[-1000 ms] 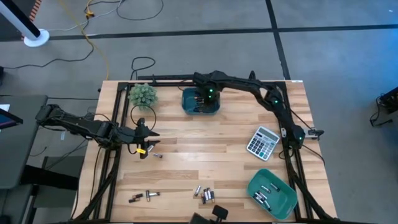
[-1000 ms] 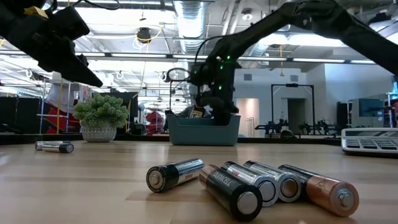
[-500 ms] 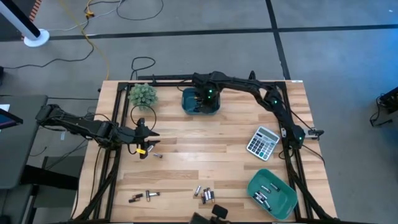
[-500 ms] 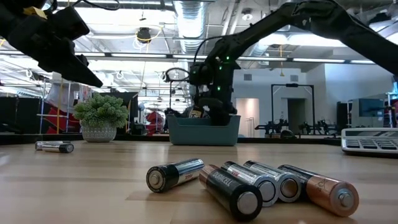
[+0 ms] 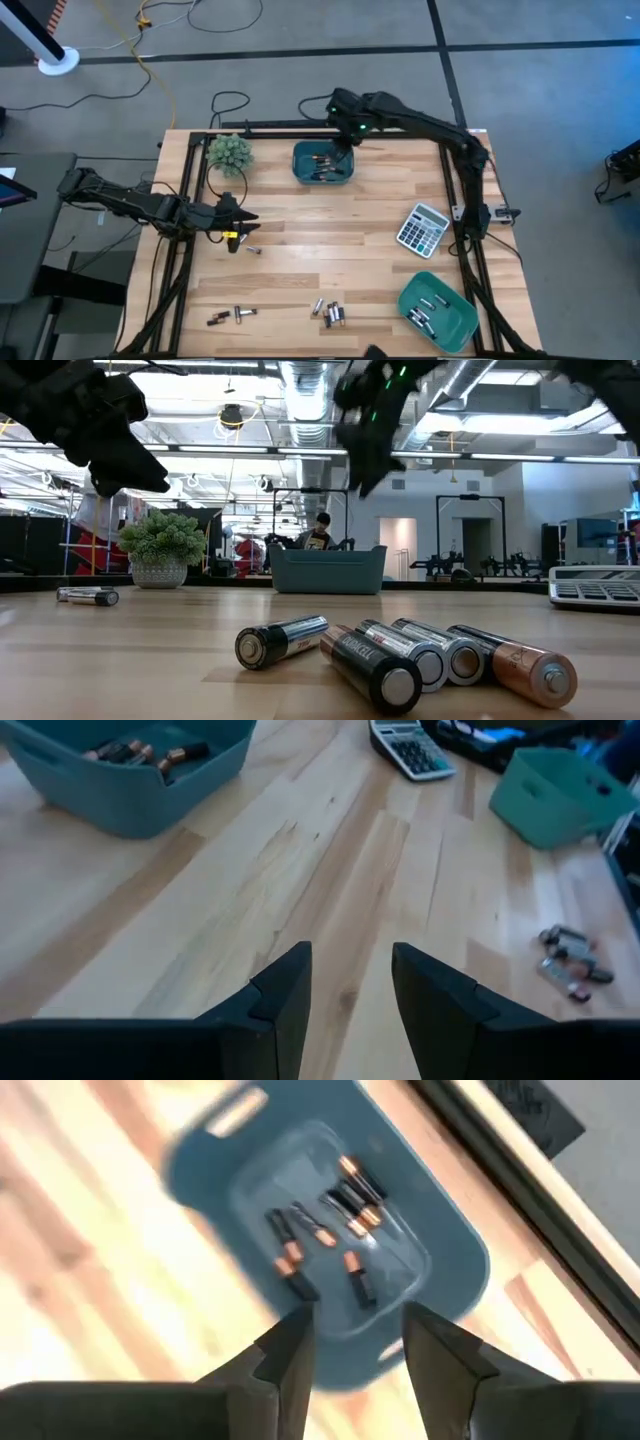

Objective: Sort batteries
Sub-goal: Put the silver battery into the green bin

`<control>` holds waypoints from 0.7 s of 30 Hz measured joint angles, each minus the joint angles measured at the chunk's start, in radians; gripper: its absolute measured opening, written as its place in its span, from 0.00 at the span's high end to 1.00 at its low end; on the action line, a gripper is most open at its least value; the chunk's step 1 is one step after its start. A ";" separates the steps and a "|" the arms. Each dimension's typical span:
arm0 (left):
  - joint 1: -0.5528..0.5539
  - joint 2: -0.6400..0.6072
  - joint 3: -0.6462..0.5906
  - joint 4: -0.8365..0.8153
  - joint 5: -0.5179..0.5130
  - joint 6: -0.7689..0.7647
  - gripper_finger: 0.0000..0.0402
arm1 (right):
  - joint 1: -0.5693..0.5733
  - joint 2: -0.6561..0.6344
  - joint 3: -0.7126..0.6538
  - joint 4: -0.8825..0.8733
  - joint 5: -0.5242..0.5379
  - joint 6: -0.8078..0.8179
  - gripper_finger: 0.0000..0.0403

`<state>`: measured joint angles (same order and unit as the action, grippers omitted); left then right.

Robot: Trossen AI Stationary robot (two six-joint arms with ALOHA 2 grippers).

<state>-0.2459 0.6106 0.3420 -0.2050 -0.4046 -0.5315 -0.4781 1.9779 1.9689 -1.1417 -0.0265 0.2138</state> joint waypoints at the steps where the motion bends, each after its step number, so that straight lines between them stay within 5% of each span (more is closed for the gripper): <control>1: 0.000 0.000 0.000 0.003 0.000 -0.018 0.66 | 0.011 -0.035 -0.012 0.001 0.000 0.018 0.60; 5: 0.028 0.000 0.013 -0.016 0.005 -0.113 0.66 | 0.081 -0.174 -0.124 0.008 0.008 0.117 0.63; 11: 0.114 0.049 0.121 -0.238 0.092 -0.112 0.66 | 0.254 -0.407 -0.499 0.180 0.111 0.414 0.70; 16: 0.181 0.170 0.225 -0.434 0.155 -0.155 0.66 | 0.430 -0.541 -0.779 0.390 0.139 0.732 0.71; 21: 0.253 0.334 0.286 -0.618 0.233 -0.255 0.66 | 0.597 -0.587 -0.904 0.485 0.234 1.008 0.71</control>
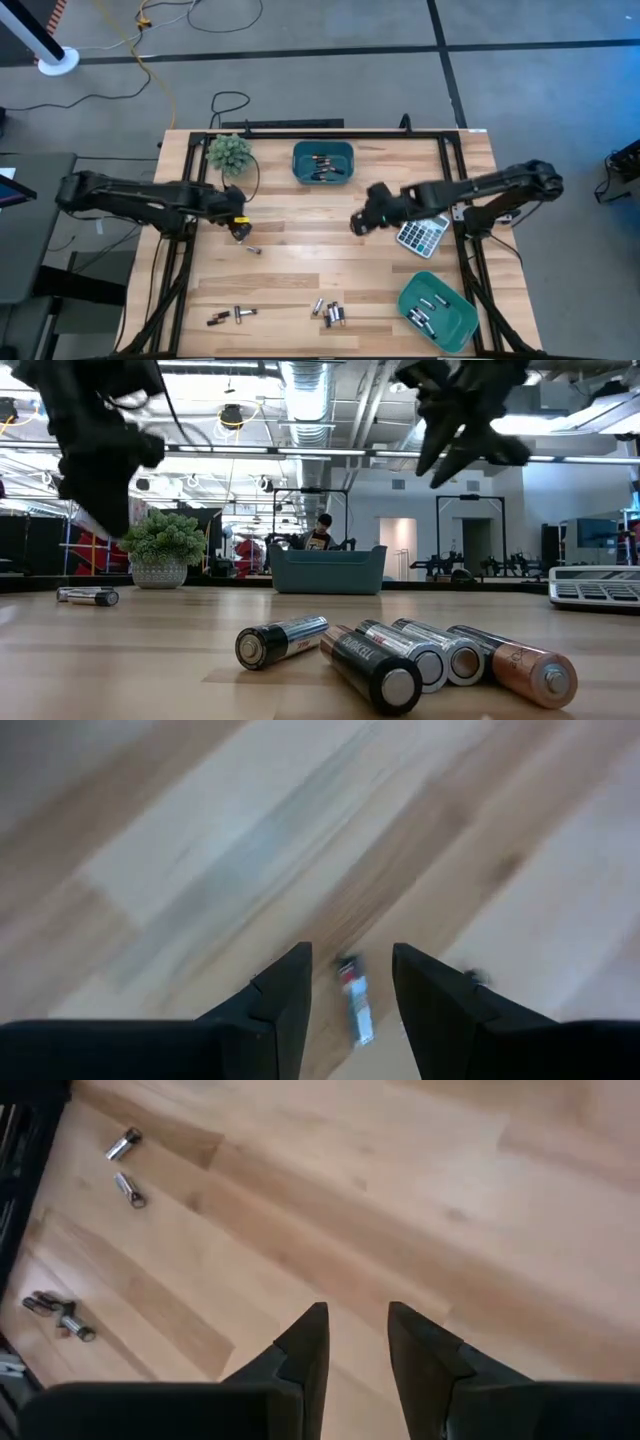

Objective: Sort batteries
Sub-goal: Put the silver battery into the green bin

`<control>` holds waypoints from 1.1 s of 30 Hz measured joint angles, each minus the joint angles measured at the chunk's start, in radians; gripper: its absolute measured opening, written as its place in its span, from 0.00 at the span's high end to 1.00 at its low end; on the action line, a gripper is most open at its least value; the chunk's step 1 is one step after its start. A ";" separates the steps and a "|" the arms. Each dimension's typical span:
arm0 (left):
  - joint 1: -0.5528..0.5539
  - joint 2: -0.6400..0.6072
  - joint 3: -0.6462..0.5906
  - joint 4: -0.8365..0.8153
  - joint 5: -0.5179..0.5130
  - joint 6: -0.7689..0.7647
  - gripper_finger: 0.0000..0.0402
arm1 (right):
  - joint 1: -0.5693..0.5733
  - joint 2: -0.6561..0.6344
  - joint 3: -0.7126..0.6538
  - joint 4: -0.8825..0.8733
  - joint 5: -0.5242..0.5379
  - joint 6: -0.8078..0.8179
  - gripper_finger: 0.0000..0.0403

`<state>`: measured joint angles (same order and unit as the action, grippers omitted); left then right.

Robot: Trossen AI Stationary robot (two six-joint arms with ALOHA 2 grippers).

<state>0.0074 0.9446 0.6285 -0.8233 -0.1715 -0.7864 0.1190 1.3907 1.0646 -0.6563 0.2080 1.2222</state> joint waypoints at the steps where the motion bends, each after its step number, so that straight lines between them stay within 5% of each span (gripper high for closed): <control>1: 0.013 0.033 0.002 -0.015 0.015 -0.020 0.66 | 0.029 0.002 -0.006 0.006 0.016 0.042 0.71; 7: 0.056 0.216 0.002 -0.026 0.147 -0.027 0.66 | 0.147 0.003 -0.005 0.029 0.100 0.193 0.71; 14: 0.055 0.332 0.002 0.008 0.160 -0.017 0.66 | 0.200 0.003 -0.004 0.057 0.136 0.247 0.71; 33: 0.014 0.351 0.008 0.141 0.208 -0.234 0.66 | 0.203 0.002 -0.004 0.059 0.103 0.029 0.71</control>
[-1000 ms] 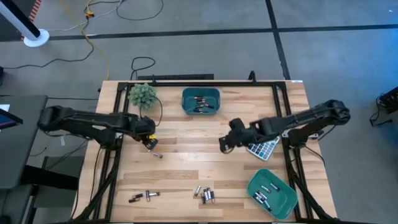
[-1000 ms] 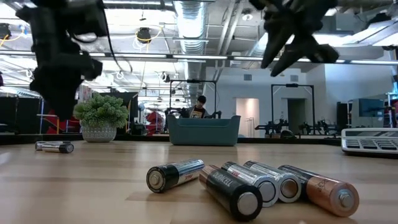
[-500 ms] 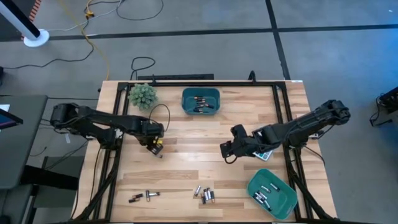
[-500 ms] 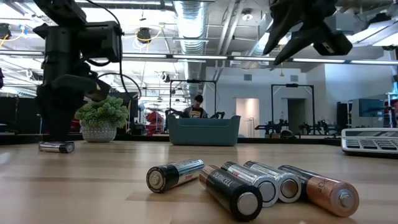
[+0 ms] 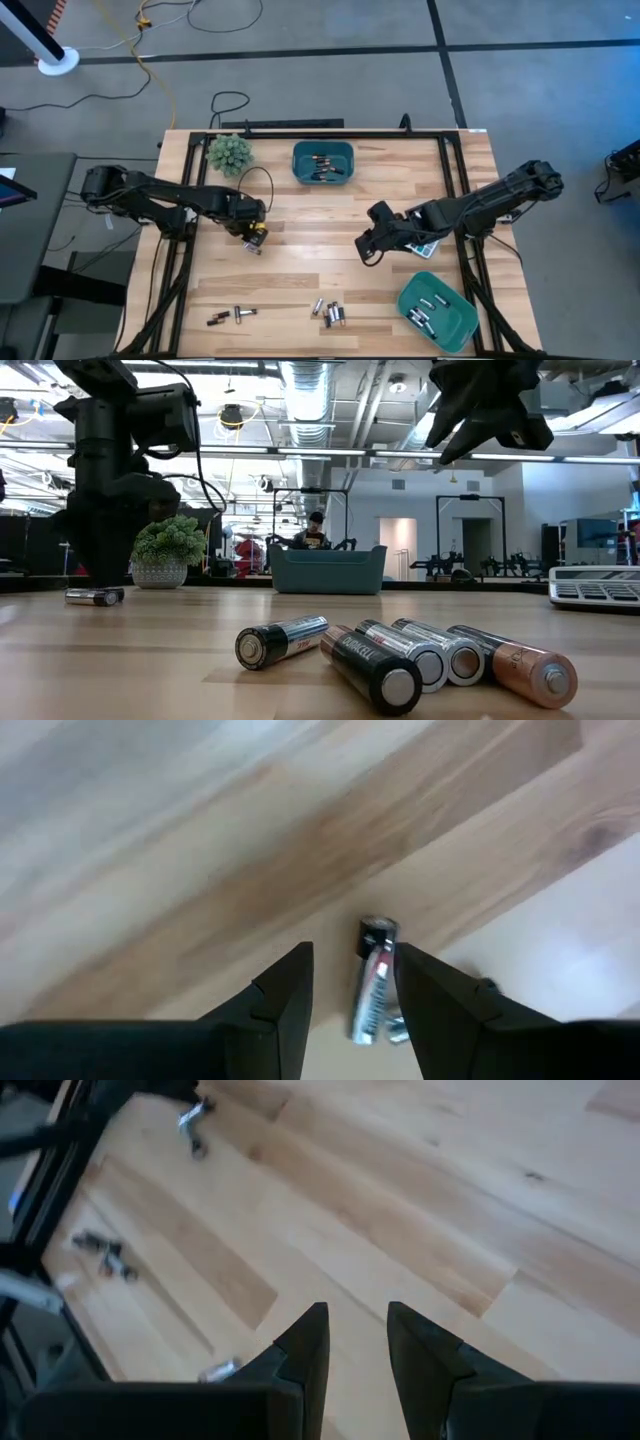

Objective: Sort batteries
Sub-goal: Put the silver battery into the green bin

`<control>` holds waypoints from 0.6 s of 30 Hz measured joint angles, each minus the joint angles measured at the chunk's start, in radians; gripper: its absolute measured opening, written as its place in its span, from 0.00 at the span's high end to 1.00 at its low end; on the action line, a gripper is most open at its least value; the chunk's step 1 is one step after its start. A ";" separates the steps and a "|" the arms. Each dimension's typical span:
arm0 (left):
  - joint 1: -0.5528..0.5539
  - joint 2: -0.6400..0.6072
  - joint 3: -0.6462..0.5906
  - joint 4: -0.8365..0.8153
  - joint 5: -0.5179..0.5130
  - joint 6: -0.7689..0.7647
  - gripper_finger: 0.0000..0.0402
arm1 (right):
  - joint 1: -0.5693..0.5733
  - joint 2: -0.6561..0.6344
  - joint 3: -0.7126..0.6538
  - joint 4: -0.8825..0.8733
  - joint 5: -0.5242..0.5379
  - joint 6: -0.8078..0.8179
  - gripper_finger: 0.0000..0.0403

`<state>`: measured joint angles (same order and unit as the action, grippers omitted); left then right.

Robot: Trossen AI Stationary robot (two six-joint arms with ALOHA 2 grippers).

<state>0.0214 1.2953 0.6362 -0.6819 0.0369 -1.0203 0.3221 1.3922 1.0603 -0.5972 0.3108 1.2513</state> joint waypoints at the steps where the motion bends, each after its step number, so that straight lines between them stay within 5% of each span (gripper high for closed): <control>1: -0.005 0.000 0.003 0.001 0.005 -0.025 0.66 | 0.004 0.000 0.000 0.000 -0.013 -0.014 0.71; 18: -0.108 0.232 0.031 0.014 -0.043 -0.082 0.67 | 0.075 -0.071 0.000 -0.045 -0.052 -0.180 0.71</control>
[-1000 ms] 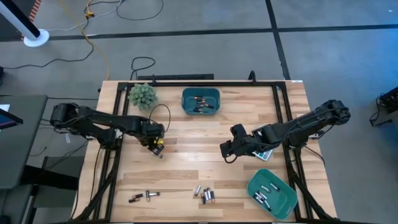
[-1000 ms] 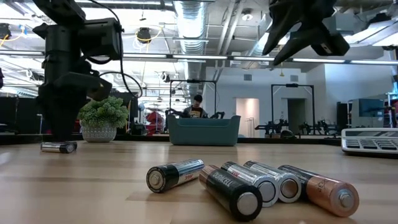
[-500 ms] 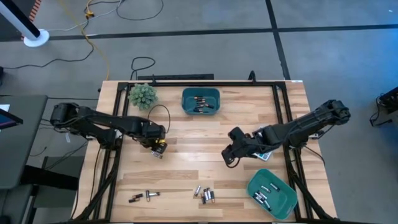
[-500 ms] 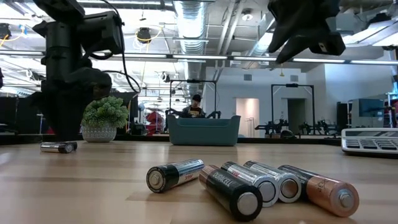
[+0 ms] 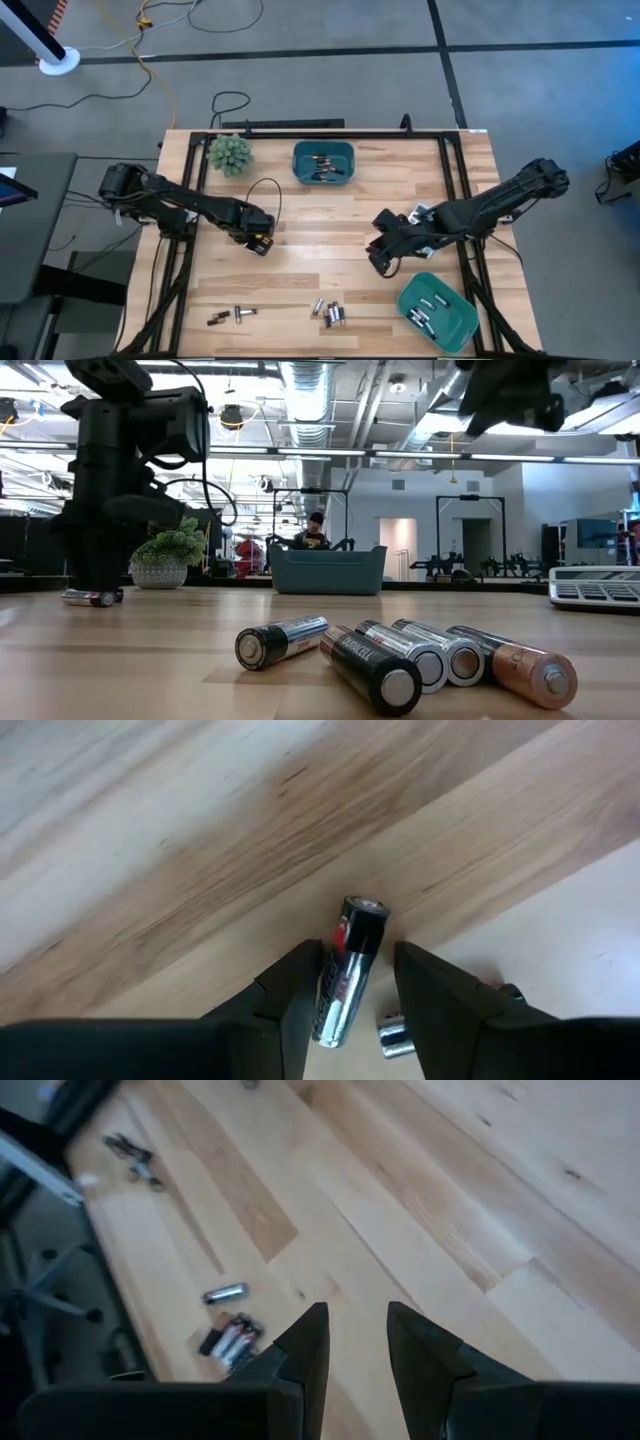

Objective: Sort batteries
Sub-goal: Put the silver battery into the green bin

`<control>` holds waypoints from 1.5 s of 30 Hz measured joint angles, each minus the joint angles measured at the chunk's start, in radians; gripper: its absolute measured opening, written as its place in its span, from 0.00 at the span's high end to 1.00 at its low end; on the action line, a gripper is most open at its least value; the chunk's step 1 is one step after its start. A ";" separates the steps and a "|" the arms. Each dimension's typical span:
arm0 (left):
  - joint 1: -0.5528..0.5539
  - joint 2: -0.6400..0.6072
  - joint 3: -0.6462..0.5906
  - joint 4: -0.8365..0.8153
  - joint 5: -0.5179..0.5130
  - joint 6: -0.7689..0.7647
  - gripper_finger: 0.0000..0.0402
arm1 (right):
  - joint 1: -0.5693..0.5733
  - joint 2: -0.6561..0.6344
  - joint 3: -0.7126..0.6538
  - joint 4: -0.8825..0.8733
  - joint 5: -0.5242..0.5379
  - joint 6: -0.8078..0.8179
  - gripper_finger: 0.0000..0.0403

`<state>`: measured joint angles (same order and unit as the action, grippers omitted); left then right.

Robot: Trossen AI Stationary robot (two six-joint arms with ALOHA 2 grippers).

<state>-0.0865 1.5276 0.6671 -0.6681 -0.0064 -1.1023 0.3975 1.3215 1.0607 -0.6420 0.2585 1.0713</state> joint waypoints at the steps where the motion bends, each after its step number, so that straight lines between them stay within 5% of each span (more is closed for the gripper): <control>1: 0.000 0.001 0.006 -0.006 -0.006 -0.010 0.68 | 0.008 -0.024 0.000 -0.017 0.002 -0.001 0.71; 5: -0.001 -0.019 0.071 -0.056 -0.059 -0.029 0.77 | 0.089 -0.151 0.000 -0.123 0.094 -0.003 0.71; 12: 0.003 -0.009 0.229 -0.082 -0.141 0.006 0.99 | 0.421 -0.350 0.000 -0.314 0.411 0.017 0.71; 17: -0.001 0.084 0.420 -0.083 -0.164 0.098 1.00 | 0.608 -0.395 0.000 -0.457 0.501 -0.038 0.71; 24: -0.009 0.317 0.812 -0.153 -0.215 0.265 1.00 | 0.758 -0.421 -0.008 -0.770 0.592 0.259 0.71; 32: -0.020 0.524 1.183 -0.371 -0.281 0.344 1.00 | 0.838 -0.510 -0.138 -0.701 0.623 0.435 0.71; 45: -0.057 0.535 1.184 -0.554 -0.295 0.355 1.00 | 0.864 -0.484 -0.316 -0.425 0.623 0.502 0.71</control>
<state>-0.1438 2.0625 1.8512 -1.2226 -0.3015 -0.7468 1.2613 0.8378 0.7443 -1.0674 0.8810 1.5733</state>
